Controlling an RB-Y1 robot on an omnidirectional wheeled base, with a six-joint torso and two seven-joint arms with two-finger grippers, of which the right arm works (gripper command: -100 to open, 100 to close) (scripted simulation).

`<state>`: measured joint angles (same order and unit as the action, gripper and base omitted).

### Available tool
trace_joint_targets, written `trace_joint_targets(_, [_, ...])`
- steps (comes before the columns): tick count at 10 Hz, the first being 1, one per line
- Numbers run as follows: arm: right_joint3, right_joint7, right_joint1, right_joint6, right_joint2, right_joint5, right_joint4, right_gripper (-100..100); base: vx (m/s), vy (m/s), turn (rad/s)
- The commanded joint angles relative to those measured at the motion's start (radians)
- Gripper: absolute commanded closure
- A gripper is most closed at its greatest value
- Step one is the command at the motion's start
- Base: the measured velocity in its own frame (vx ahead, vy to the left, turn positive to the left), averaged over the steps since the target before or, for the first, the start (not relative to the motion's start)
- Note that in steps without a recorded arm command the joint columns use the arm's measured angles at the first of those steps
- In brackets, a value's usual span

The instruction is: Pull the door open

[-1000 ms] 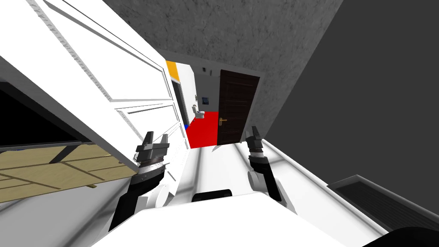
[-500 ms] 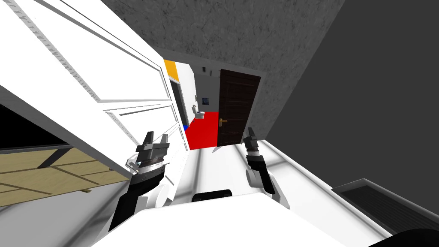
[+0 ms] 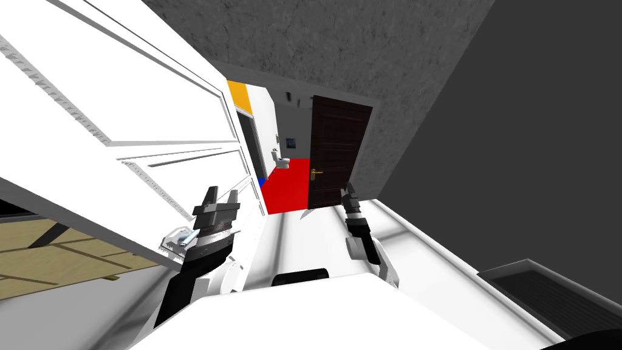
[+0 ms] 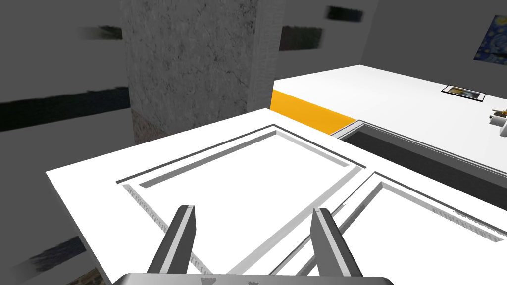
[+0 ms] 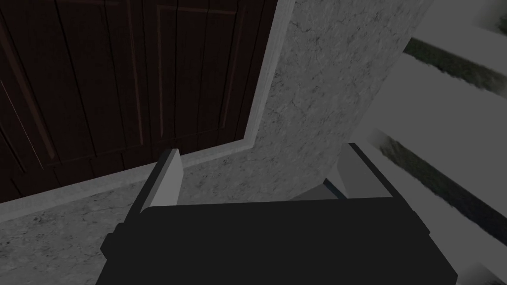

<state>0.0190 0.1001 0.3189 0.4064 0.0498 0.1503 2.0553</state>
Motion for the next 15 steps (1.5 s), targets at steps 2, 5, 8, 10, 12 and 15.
trace_joint_targets(2, [0.003,0.02,-0.037,0.008,0.01,0.01,-0.078,-100,0.099,-0.007,0.0])
trace_joint_targets(5, [0.006,0.037,-0.071,0.011,0.019,0.018,-0.139,-100,0.086,-0.001,-0.001])
trace_joint_targets(8, [0.011,0.062,-0.122,0.017,0.032,0.03,-0.232,-100,0.075,-0.001,0.0])
trace_joint_targets(10, [0.015,0.08,-0.158,0.021,0.04,0.039,-0.293,-100,0.107,0.005,-0.002])
trace_joint_targets(12, [0.017,0.09,-0.176,0.023,0.045,0.043,-0.331,-100,0.056,-0.002,0.0])
trace_joint_targets(15, [0.023,0.117,-0.231,0.029,0.057,0.056,-0.427,-100,0.089,0.0,-0.001])
